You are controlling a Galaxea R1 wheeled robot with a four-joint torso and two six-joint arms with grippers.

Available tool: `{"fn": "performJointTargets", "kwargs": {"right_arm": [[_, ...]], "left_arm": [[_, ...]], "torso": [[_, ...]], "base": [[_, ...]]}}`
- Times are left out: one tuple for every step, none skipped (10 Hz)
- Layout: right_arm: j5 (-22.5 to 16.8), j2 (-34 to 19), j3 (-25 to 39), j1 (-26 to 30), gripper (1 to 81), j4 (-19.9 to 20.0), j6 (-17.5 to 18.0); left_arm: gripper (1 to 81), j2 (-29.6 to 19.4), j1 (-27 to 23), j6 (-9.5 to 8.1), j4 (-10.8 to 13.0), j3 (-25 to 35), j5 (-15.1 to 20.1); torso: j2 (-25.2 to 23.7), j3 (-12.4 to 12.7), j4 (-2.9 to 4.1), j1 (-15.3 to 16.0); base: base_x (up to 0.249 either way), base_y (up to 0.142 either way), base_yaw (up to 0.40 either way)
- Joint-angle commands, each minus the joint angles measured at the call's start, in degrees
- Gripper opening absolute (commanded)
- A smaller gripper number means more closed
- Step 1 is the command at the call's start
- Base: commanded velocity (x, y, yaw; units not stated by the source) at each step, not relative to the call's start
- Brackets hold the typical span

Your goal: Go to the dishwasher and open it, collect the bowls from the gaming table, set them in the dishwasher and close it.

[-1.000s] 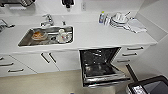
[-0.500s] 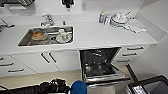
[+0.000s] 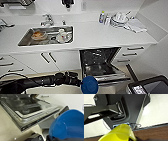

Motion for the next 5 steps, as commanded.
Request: {"fn": "performJointTargets", "kwargs": {"right_arm": [[-1.95,-0.83,0.17,-1.17,1.0,-0.64,0.07],[-1.95,-0.83,0.17,-1.17,1.0,-0.64,0.07],[-1.86,-0.83,0.17,-1.17,1.0,-0.64,0.07],[-1.86,-0.83,0.17,-1.17,1.0,-0.64,0.07],[-1.95,-0.83,0.17,-1.17,1.0,-0.73,0.07]], "left_arm": [[1.0,5.17,-10.92,-1.93,-0.65,-1.82,5.64],[1.0,6.31,-12.24,-2.19,-0.74,-2.35,5.99],[1.0,7.10,-13.04,-2.46,-0.65,-2.35,5.99],[1.0,7.89,-13.56,-2.63,-0.65,-2.53,6.43],[1.0,8.51,-13.65,-2.63,-0.57,-2.88,6.52]], "torso": [[0.00,0.00,0.00,0.00],[0.00,0.00,0.00,0.00],[0.00,0.00,0.00,0.02],[0.02,0.00,0.00,0.02],[0.05,0.00,0.00,0.02]], "base": [[0.000,0.000,0.000],[0.000,0.000,0.000],[0.000,0.000,0.000],[0.000,0.000,0.000],[0.000,0.000,0.000]]}}
